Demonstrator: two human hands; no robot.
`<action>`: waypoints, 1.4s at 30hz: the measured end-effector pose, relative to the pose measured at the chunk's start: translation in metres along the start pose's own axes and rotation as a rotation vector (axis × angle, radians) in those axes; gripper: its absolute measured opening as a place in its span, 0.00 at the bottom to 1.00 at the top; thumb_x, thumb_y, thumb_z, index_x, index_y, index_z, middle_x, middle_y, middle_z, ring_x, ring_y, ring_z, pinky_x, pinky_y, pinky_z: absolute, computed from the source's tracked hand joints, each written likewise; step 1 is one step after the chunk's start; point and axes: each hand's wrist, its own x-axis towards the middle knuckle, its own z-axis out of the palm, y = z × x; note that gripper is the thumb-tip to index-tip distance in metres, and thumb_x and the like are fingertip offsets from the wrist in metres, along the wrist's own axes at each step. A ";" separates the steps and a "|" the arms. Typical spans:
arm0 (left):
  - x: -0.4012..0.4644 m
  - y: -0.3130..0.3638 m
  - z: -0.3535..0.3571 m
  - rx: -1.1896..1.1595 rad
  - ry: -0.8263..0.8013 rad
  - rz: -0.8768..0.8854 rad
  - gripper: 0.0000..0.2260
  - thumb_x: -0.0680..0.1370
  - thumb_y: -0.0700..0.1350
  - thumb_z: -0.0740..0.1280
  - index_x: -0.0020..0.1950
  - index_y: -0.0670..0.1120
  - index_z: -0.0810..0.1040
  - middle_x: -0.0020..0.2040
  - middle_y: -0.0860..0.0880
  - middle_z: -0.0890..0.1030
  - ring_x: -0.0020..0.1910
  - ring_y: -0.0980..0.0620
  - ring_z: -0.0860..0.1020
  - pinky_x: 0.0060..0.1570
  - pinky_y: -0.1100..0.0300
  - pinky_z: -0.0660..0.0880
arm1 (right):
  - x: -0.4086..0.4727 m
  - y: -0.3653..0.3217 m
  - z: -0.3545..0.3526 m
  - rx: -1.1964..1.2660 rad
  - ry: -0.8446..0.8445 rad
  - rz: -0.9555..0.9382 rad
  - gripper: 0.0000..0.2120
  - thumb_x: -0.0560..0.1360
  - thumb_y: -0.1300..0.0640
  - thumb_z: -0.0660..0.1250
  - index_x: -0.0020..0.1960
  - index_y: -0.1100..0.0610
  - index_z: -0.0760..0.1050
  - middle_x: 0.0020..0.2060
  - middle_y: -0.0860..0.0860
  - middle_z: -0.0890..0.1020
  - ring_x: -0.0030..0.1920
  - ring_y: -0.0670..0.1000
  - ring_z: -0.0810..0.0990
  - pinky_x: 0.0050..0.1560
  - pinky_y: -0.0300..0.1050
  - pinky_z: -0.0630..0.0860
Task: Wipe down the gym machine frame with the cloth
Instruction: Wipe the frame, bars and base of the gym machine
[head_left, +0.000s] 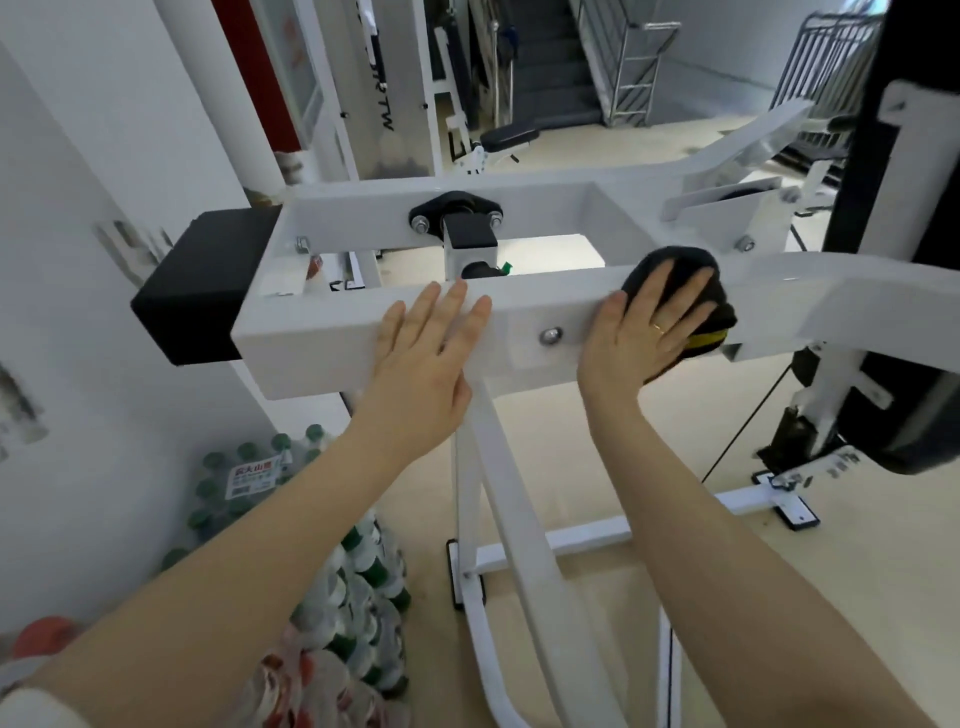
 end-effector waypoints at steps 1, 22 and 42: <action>0.002 0.005 0.002 0.016 -0.008 -0.012 0.30 0.69 0.42 0.62 0.71 0.45 0.62 0.71 0.41 0.67 0.70 0.40 0.62 0.68 0.46 0.50 | -0.002 -0.001 0.001 0.013 0.017 -0.033 0.32 0.74 0.47 0.47 0.73 0.63 0.60 0.73 0.65 0.56 0.72 0.69 0.53 0.69 0.51 0.46; 0.026 0.041 0.026 0.203 0.138 -0.030 0.28 0.70 0.47 0.70 0.69 0.49 0.67 0.66 0.44 0.73 0.64 0.42 0.67 0.64 0.45 0.59 | 0.054 0.061 -0.033 -0.228 -0.073 -0.387 0.23 0.77 0.47 0.52 0.71 0.47 0.66 0.71 0.50 0.67 0.72 0.62 0.57 0.67 0.70 0.47; 0.028 0.048 0.028 0.145 0.146 -0.082 0.29 0.71 0.43 0.70 0.70 0.48 0.66 0.66 0.42 0.72 0.64 0.40 0.66 0.67 0.43 0.56 | 0.052 0.117 -0.103 0.057 -0.100 0.007 0.21 0.79 0.67 0.54 0.72 0.61 0.63 0.68 0.57 0.68 0.68 0.55 0.67 0.67 0.42 0.63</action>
